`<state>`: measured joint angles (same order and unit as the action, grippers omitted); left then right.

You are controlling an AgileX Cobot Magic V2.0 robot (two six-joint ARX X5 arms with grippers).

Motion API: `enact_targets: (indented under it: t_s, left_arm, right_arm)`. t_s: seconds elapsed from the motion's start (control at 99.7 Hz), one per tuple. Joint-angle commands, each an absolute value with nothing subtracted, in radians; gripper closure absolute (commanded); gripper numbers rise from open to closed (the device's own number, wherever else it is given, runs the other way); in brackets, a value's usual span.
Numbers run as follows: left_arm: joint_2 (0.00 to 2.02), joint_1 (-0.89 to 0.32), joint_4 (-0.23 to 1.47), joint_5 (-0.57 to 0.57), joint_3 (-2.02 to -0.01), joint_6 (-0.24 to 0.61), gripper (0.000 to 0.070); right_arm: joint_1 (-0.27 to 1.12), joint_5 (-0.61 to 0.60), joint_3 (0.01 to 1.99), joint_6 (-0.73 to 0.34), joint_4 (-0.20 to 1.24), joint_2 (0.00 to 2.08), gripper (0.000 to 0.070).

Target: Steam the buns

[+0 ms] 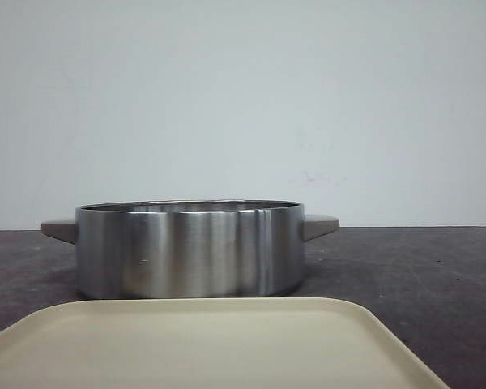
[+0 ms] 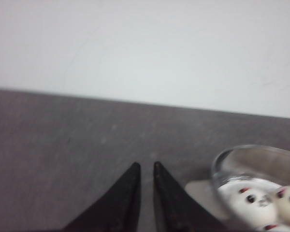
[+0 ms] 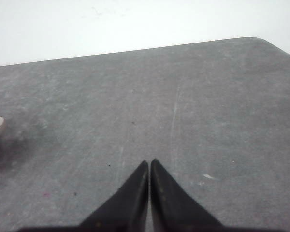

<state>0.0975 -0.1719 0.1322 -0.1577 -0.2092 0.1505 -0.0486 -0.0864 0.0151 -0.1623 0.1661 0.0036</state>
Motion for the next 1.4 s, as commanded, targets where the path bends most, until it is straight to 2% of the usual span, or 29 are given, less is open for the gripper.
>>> enact_targets:
  t_s: [0.0,0.15,0.351,0.682,0.752,1.394]
  left_arm:
    - [0.081,-0.154,0.074,-0.151,-0.155,0.207,0.07]
    - [0.071,-0.108,0.01,-0.127,-0.071,0.228,0.07]
    - [0.04,-0.046,0.004,-0.023,-0.016,0.158,0.07]
    - [0.003,-0.011,0.194,-0.027,-0.013,0.076,0.07]
    - [0.003,-0.005,0.193,-0.025,-0.013,0.022,0.07]
    - [0.007,-0.004,0.188,-0.026,-0.014,0.022,0.07]
  right_arm:
    - [-0.048,-0.085,0.011,-0.168,0.155,0.004,0.0693]
    - [-0.048,-0.085,0.011,-0.168,0.155,0.004,0.0693]
    - [-0.049,-0.085,0.011,-0.168,0.155,0.004,0.0693]
    - [-0.049,-0.085,0.011,-0.168,0.155,0.004,0.0693]
    - [-0.049,-0.085,0.011,-0.168,0.155,0.004,0.0693]
    - [-0.048,-0.085,0.011,-0.168,0.155,0.004,0.0693]
